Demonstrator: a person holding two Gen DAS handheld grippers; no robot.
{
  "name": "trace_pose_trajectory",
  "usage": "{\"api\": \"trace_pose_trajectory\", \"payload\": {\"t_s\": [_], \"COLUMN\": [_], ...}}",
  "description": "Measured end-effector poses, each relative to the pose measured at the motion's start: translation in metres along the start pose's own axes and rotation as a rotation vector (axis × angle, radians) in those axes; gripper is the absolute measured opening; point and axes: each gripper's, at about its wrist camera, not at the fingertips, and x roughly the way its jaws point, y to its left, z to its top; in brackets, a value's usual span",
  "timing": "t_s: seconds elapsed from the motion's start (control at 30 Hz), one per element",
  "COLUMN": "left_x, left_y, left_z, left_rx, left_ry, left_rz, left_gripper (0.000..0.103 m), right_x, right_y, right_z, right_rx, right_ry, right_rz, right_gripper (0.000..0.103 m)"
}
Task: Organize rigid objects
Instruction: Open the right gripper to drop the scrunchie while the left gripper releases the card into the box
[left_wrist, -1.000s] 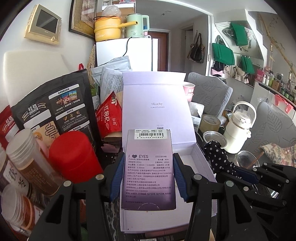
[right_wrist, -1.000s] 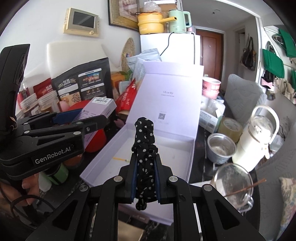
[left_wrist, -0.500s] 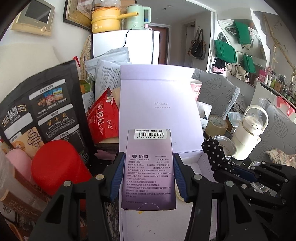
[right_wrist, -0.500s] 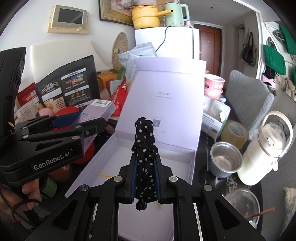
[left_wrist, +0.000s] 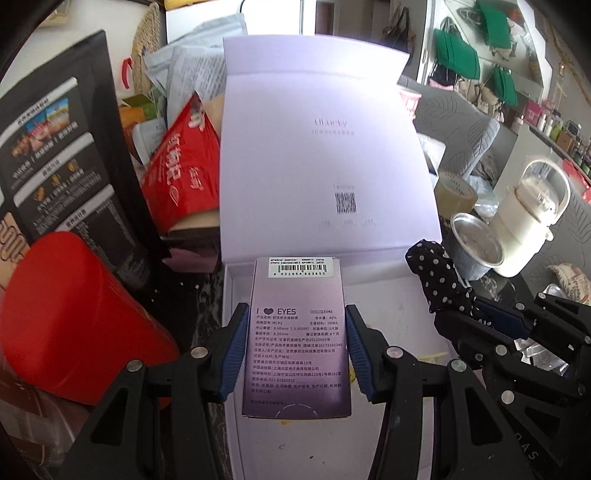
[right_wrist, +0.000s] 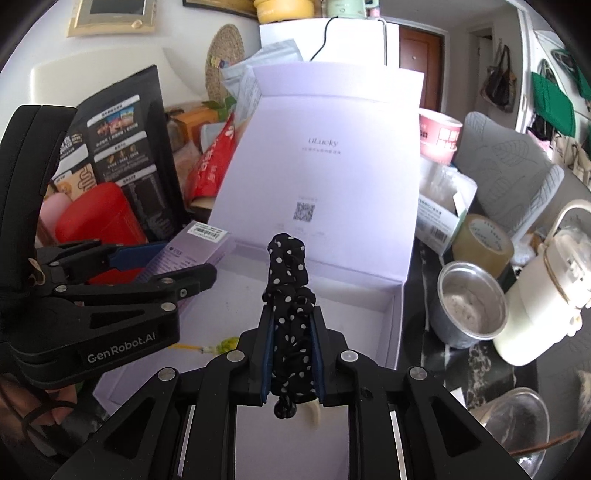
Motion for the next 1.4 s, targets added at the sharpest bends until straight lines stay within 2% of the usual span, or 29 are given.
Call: {"api": "trace_pose_trajectory", "payload": {"t_s": [0.2,0.43,0.53,0.63,0.67,0.77,0.8,1.23,1.4], "left_x": [0.014,0.016,0.018,0.016,0.015,0.009,0.007,-0.020,-0.041], "left_y": [-0.004,-0.007,-0.004,-0.003,-0.002,-0.001,-0.001,-0.001,-0.003], "left_z": [-0.003,-0.004,-0.002,-0.001,-0.001,0.000,0.000,0.005,0.009], "left_rx": [0.015,0.028,0.012,0.004,0.001,-0.001,-0.001,-0.017,-0.018], "left_ry": [0.041,0.046,0.069,0.070,0.066,0.048,0.038,-0.008,-0.041], "left_rz": [0.016,0.042,0.053,0.070,0.074,0.098,0.104,0.096,0.100], "left_gripper": [0.050,0.050,0.050,0.051,0.055,0.081,0.083,0.083,0.083], "right_x": [0.008,0.010,0.010,0.007,0.006,0.002,0.001,-0.022,-0.040], "right_y": [0.000,0.001,0.000,-0.003,-0.003,-0.004,-0.004,-0.002,0.002], "right_z": [-0.004,-0.005,-0.004,-0.003,-0.003,-0.002,-0.002,0.004,0.006], "right_rx": [0.001,-0.003,0.004,0.016,0.018,0.016,0.015,0.013,0.006], "right_ry": [0.027,0.038,0.040,0.037,0.036,0.026,0.023,-0.026,-0.054], "right_rz": [-0.019,-0.037,-0.041,-0.050,-0.054,-0.064,-0.069,-0.084,-0.084], "right_gripper": [0.019,0.019,0.022,0.038,0.043,0.043,0.043,0.044,0.044]}}
